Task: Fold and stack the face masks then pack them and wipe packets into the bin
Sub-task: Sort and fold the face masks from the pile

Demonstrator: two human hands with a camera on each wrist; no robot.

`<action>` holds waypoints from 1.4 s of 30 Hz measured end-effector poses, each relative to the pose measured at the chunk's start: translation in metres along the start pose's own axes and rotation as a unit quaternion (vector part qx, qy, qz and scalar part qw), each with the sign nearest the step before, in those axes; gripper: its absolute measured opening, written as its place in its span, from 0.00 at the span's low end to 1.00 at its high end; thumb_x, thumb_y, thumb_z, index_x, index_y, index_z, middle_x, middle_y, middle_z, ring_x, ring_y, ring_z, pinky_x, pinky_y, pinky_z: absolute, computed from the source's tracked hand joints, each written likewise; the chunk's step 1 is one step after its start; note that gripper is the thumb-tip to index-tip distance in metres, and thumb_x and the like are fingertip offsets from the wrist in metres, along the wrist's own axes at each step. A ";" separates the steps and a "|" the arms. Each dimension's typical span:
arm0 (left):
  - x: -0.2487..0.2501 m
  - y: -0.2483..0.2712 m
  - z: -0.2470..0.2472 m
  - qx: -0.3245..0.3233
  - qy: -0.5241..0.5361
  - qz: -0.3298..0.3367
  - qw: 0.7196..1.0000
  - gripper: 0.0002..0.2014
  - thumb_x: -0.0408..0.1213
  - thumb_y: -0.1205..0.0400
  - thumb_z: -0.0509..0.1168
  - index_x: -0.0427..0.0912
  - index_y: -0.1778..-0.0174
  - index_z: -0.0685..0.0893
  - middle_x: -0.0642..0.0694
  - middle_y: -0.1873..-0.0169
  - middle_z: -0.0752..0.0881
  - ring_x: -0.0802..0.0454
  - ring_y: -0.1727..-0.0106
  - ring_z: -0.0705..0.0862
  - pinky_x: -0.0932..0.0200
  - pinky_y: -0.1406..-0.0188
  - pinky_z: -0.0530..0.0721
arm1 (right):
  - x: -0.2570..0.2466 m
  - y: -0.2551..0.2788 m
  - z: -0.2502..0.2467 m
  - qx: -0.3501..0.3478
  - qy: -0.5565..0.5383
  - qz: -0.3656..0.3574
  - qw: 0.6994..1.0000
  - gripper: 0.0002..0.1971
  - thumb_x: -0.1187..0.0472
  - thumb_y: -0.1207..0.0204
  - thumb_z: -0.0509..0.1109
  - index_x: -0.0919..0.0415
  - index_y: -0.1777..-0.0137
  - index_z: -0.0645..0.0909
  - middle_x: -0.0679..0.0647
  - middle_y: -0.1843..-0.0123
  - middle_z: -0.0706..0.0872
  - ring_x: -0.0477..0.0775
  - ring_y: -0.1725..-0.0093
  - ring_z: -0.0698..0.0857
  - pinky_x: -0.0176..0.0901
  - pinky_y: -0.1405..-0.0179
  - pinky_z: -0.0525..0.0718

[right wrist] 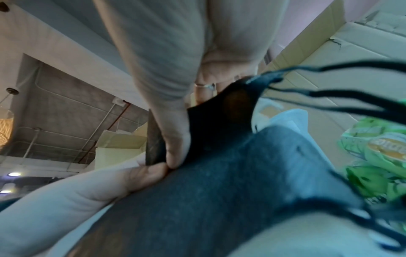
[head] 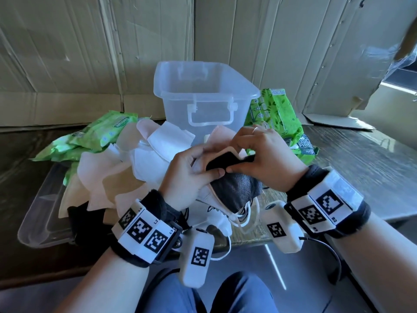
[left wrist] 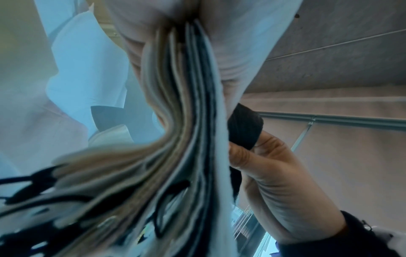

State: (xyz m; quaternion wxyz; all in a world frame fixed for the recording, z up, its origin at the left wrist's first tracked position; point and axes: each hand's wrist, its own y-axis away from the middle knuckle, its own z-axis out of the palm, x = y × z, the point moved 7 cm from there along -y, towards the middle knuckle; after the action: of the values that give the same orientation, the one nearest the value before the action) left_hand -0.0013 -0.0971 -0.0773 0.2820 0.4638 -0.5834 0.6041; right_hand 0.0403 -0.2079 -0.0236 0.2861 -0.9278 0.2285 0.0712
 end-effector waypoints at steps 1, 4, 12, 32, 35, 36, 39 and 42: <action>-0.003 0.000 -0.001 0.000 0.001 -0.018 1.000 0.20 0.21 0.30 0.73 0.52 0.52 0.83 0.67 0.61 0.89 0.74 0.52 0.83 0.79 0.48 0.74 | 0.002 0.000 0.001 -0.013 -0.009 0.013 1.000 0.13 0.55 0.40 0.78 0.64 0.63 0.82 0.51 0.64 0.82 0.57 0.60 0.79 0.47 0.58 0.74; -0.011 0.000 -0.009 0.040 0.007 -0.062 0.997 0.08 0.32 0.26 0.71 0.50 0.56 0.86 0.65 0.65 0.89 0.71 0.57 0.84 0.74 0.50 0.76 | 0.023 -0.001 -0.007 -0.006 -0.038 0.098 0.994 0.13 0.61 0.31 0.76 0.69 0.55 0.79 0.56 0.62 0.83 0.56 0.59 0.79 0.44 0.60 0.71; -0.018 0.000 -0.019 0.082 0.085 -0.158 0.980 0.26 0.67 0.27 0.58 0.51 0.61 0.92 0.51 0.53 0.91 0.52 0.42 0.85 0.48 0.32 0.75 | 0.010 -0.007 -0.025 0.079 -0.088 0.029 0.993 0.07 0.64 0.36 0.69 0.61 0.58 0.80 0.54 0.58 0.82 0.46 0.61 0.80 0.42 0.58 0.80; 0.004 0.005 -0.015 0.035 -0.012 -0.053 0.998 0.07 0.25 0.23 0.68 0.41 0.57 0.89 0.50 0.60 0.89 0.60 0.57 0.85 0.68 0.52 0.82 | 0.026 -0.017 -0.003 0.025 -0.182 0.125 0.975 0.09 0.64 0.32 0.76 0.63 0.53 0.84 0.49 0.47 0.80 0.30 0.55 0.76 0.18 0.56 0.67; 0.006 0.006 -0.009 0.016 0.025 -0.053 0.998 0.08 0.21 0.26 0.69 0.36 0.55 0.88 0.57 0.64 0.89 0.64 0.60 0.85 0.72 0.57 0.81 | 0.025 -0.021 0.003 -0.028 -0.179 0.129 0.975 0.10 0.64 0.29 0.74 0.62 0.48 0.84 0.50 0.46 0.81 0.35 0.54 0.78 0.15 0.57 0.67; 0.005 0.006 -0.008 0.011 0.036 -0.054 0.998 0.08 0.20 0.26 0.69 0.34 0.55 0.87 0.57 0.66 0.89 0.64 0.61 0.86 0.72 0.58 0.81 | 0.025 -0.022 0.004 -0.036 -0.178 0.134 0.974 0.09 0.63 0.29 0.74 0.62 0.49 0.83 0.51 0.48 0.83 0.41 0.54 0.79 0.18 0.57 0.69; 0.004 0.004 -0.010 0.011 0.032 -0.050 0.998 0.10 0.21 0.27 0.71 0.39 0.56 0.87 0.57 0.65 0.90 0.62 0.60 0.86 0.70 0.57 0.82 | 0.023 -0.023 0.000 0.005 -0.177 0.134 0.975 0.08 0.64 0.32 0.77 0.56 0.56 0.82 0.50 0.56 0.87 0.44 0.56 0.80 0.37 0.52 0.74; 0.005 0.003 -0.016 0.026 -0.016 -0.023 0.999 0.18 0.25 0.30 0.75 0.50 0.52 0.82 0.54 0.58 0.88 0.60 0.54 0.85 0.68 0.50 0.80 | 0.017 -0.021 -0.009 0.072 -0.172 0.105 0.977 0.21 0.65 0.39 0.81 0.40 0.57 0.76 0.39 0.63 0.82 0.40 0.58 0.81 0.34 0.54 0.74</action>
State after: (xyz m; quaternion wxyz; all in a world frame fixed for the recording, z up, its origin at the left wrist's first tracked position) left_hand -0.0091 -0.0832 -0.0726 0.2741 0.4939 -0.5612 0.6050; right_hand 0.0648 -0.2043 -0.0102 0.3782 -0.8493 0.2769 0.2428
